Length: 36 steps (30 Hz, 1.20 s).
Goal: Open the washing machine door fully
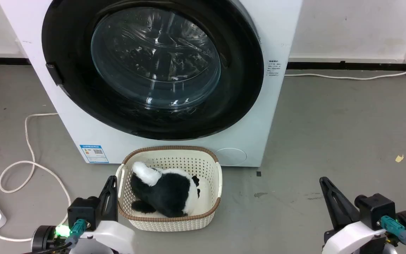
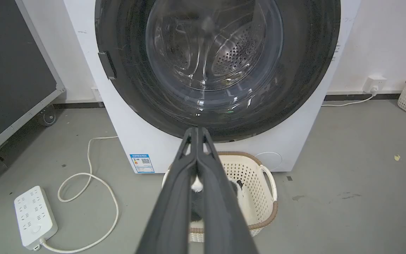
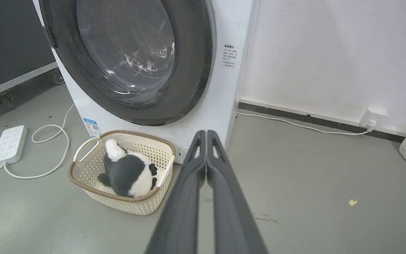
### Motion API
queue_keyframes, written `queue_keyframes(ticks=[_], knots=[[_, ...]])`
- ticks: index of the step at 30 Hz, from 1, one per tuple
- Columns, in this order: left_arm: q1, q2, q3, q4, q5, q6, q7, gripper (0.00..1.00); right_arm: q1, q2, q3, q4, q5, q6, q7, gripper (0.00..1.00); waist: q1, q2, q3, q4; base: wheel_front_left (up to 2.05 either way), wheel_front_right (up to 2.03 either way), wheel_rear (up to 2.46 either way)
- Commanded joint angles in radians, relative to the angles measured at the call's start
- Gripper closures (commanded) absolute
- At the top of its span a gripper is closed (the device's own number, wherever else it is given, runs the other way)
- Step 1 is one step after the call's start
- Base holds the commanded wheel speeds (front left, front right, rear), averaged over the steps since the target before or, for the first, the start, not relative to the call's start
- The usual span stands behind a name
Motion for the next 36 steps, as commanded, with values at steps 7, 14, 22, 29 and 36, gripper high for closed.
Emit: queue_keyframes(ticks=[7, 14, 22, 29, 36], knots=[[-0.001, 0.001, 0.0, -0.004, 0.009, 0.003, 0.0, 1.0, -0.012, 0.005, -0.001, 0.003, -0.006, -0.002, 0.0, 1.0, 0.0, 0.0, 0.0, 0.0, 0.0, 0.0, 0.0], [-0.001, 0.001, 0.0, -0.004, 0.009, 0.003, 0.0, 1.0, -0.012, 0.005, -0.001, 0.003, -0.006, -0.002, 0.0, 1.0, 0.0, 0.0, 0.0, 0.0, 0.0, 0.0, 0.0], [-0.001, 0.001, 0.0, -0.004, 0.009, 0.003, 0.0, 1.0, -0.012, 0.005, -0.001, 0.003, -0.006, -0.002, 0.0, 1.0, 0.0, 0.0, 0.0, 0.0, 0.0, 0.0, 0.0], [-0.001, 0.001, 0.0, -0.004, 0.009, 0.003, 0.0, 1.0, -0.012, 0.005, -0.001, 0.003, -0.006, -0.002, 0.0, 1.0, 0.0, 0.0, 0.0, 0.0, 0.0, 0.0, 0.0], [0.0, 0.0, -0.002, 0.001, -0.002, 0.0, -0.003, 0.0, 0.001, 0.0, 0.001, 0.0, 0.003, 0.0, -0.003, 0.0, 0.0, 0.0, 0.0, 0.0, 0.0, 0.0, 0.0]])
